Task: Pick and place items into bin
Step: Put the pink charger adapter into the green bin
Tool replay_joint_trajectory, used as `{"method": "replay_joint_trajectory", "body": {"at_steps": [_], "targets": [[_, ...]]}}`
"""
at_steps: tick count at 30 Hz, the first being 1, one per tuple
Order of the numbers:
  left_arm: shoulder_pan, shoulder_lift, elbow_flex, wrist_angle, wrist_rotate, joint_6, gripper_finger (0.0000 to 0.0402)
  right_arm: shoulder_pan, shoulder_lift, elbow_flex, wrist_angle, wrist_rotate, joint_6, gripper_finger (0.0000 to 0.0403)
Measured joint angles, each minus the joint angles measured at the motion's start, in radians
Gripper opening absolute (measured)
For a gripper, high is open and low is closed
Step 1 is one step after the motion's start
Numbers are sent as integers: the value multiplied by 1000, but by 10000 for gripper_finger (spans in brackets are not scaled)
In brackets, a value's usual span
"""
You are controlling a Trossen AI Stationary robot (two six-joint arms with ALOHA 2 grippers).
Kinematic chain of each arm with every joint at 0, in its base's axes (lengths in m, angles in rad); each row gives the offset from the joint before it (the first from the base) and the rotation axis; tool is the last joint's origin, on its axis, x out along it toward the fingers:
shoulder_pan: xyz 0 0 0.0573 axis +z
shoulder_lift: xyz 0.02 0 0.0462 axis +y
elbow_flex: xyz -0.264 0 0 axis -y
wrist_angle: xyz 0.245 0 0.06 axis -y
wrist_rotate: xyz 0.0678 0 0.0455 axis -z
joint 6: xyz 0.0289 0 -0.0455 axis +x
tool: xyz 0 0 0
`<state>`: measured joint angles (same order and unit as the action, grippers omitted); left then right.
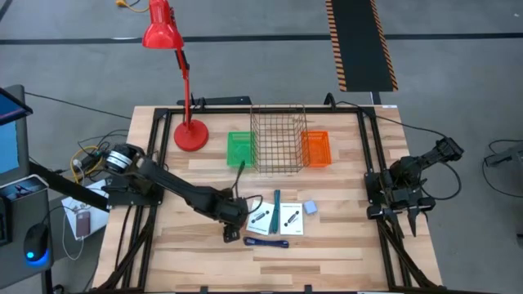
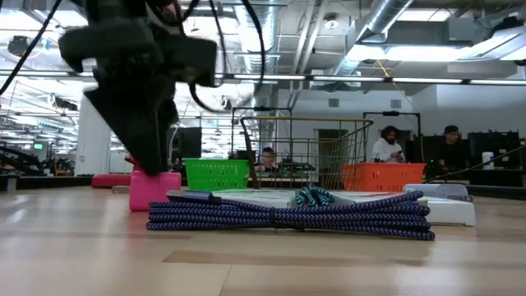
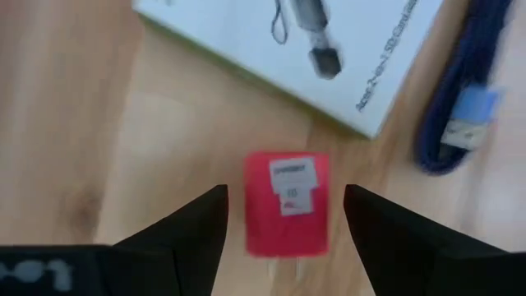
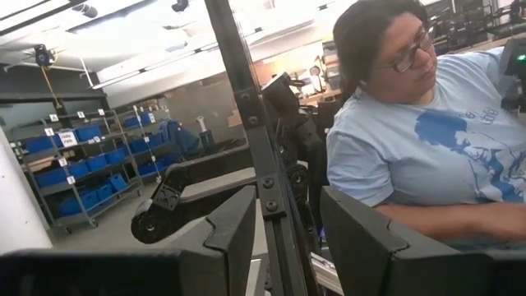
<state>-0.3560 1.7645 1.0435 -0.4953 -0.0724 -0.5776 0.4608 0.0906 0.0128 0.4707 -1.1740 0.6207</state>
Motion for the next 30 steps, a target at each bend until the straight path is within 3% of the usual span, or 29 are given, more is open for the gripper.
{"method": "replay_joint_trajectory", "body": {"at_steps": [7,22,30], "targets": [[0,72,28,1,33,17,234,0,0,0,-10,-2,0,134],[0,74,35,-4,32,21,231,0,0,-1,-52,-1,0,133],[1,74,35,-6,36,19,186,0,0,-1,-52,0,0,133]]}}
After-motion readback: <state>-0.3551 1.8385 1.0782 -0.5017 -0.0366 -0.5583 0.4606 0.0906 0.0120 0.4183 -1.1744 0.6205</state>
